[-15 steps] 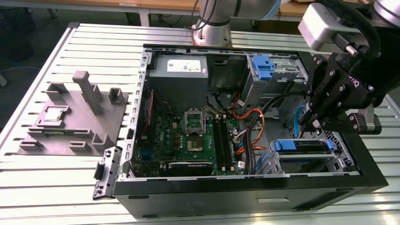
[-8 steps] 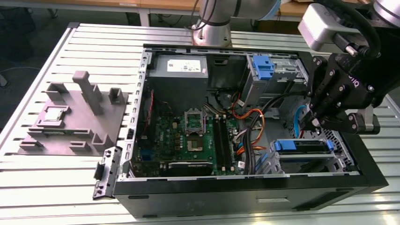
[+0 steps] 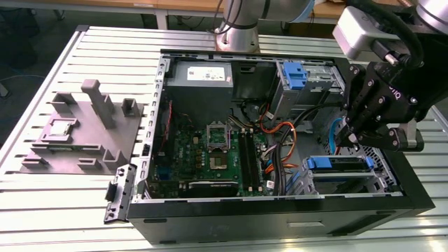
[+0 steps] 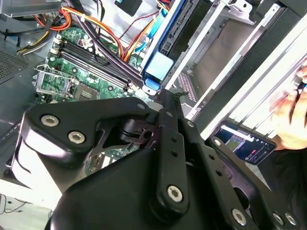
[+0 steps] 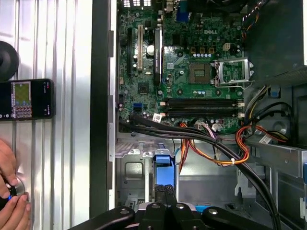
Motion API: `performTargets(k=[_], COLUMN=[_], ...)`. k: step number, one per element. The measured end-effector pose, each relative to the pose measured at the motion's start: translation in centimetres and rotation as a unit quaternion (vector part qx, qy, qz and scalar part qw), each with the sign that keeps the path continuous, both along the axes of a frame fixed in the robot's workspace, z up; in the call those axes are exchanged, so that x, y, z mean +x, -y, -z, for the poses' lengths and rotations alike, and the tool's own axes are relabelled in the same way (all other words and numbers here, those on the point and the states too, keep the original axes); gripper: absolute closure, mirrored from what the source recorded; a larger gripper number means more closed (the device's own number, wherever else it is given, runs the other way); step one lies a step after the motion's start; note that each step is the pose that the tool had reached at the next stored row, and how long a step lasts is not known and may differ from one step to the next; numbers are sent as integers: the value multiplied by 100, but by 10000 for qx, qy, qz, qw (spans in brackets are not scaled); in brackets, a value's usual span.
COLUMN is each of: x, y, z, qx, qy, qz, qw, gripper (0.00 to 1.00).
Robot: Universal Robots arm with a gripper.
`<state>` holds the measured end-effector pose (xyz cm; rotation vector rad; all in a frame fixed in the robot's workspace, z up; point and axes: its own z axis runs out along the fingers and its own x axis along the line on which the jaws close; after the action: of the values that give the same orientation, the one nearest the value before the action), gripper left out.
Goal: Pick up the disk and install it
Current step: 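Insert the disk into the insertion slot, then insert the first disk wire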
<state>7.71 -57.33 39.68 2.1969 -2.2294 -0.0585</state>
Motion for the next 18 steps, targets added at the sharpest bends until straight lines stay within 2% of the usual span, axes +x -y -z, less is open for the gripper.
performTargets(k=[3, 7, 9, 15, 18], x=[0, 0, 1, 0, 0], y=[-1, -1, 0, 0, 0], z=[48, 84, 113, 219, 228], qx=[-2, -3, -2, -2, -3], qy=[11, 100, 128, 150, 151], qz=[0, 0, 0, 0, 0], qw=[10000, 10000, 9999, 9999, 9999], gripper=[90, 90, 90, 90, 90])
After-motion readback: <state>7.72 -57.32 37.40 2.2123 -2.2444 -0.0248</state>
